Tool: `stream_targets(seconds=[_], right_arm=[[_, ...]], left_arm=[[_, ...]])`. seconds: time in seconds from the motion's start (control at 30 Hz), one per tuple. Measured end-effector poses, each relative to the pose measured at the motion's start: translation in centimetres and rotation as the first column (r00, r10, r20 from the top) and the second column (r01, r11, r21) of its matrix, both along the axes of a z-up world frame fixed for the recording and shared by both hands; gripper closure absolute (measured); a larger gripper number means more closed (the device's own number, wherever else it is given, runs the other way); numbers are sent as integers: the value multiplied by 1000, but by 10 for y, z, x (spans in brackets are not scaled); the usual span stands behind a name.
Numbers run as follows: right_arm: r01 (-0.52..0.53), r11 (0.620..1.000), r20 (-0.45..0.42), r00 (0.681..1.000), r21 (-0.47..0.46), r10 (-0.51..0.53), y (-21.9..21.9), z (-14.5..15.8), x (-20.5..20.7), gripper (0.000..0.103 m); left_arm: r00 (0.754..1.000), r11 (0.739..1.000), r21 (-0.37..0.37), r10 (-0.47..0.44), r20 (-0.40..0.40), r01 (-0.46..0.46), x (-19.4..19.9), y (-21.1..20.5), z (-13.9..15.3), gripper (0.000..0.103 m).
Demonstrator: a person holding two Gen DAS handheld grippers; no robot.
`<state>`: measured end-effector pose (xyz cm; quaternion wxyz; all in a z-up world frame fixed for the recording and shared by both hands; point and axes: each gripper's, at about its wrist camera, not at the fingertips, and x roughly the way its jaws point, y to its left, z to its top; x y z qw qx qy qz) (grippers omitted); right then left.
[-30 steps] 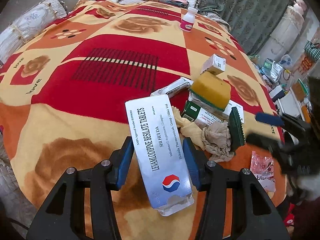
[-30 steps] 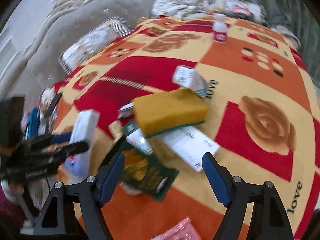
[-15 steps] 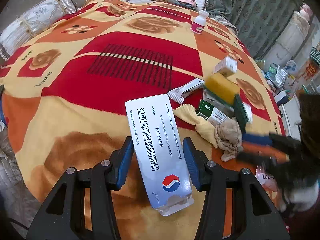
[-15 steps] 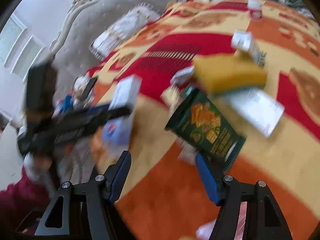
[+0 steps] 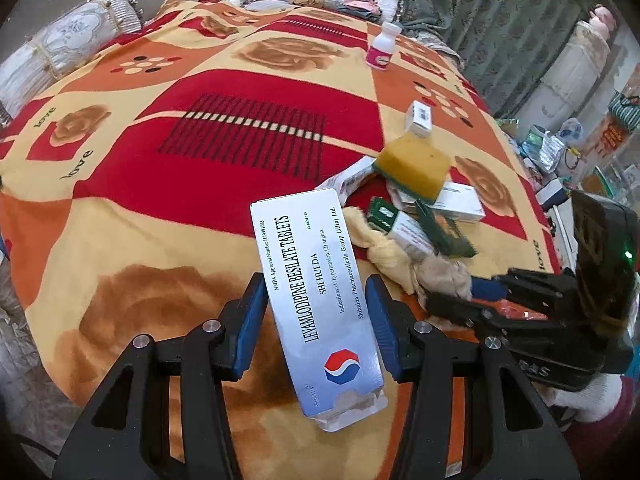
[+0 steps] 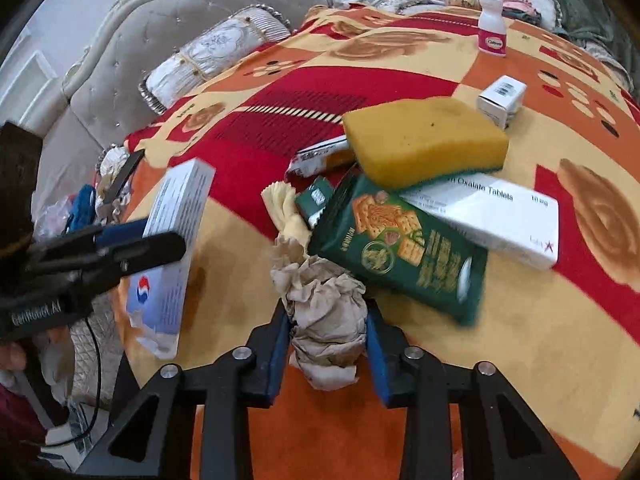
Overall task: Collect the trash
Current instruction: 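Grasp the crumpled beige paper with the right tool while the left tool holds the box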
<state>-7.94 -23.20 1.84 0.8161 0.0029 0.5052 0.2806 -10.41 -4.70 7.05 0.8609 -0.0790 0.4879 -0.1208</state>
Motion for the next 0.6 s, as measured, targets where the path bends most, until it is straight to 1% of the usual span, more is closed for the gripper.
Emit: stream_targets(seconds=[0.07,0.17,0.3,0.47,0.6], right_arm=[[-9,1000,3,1000,24,9,-7,6,-8,71],[-2,998,40,999,61,0,-25,25,-25,71],[34,997,70,997,73,-39,-51,42,-40,71],[115,991,98,988,65,-121,-86,53,-50,71],[201,978,117,971,62,-207,-127,60,-62,71]], left_arm=[[1000,1000,-12,-7,6,7,-2,-4,4,55],[999,999,-33,-31,19,31,-3,-16,12,55],[995,995,-43,-93,39,95,-4,-49,22,55],[983,983,-46,-175,51,177,-3,-98,29,55],[970,970,-52,-235,59,238,-1,-137,36,55]])
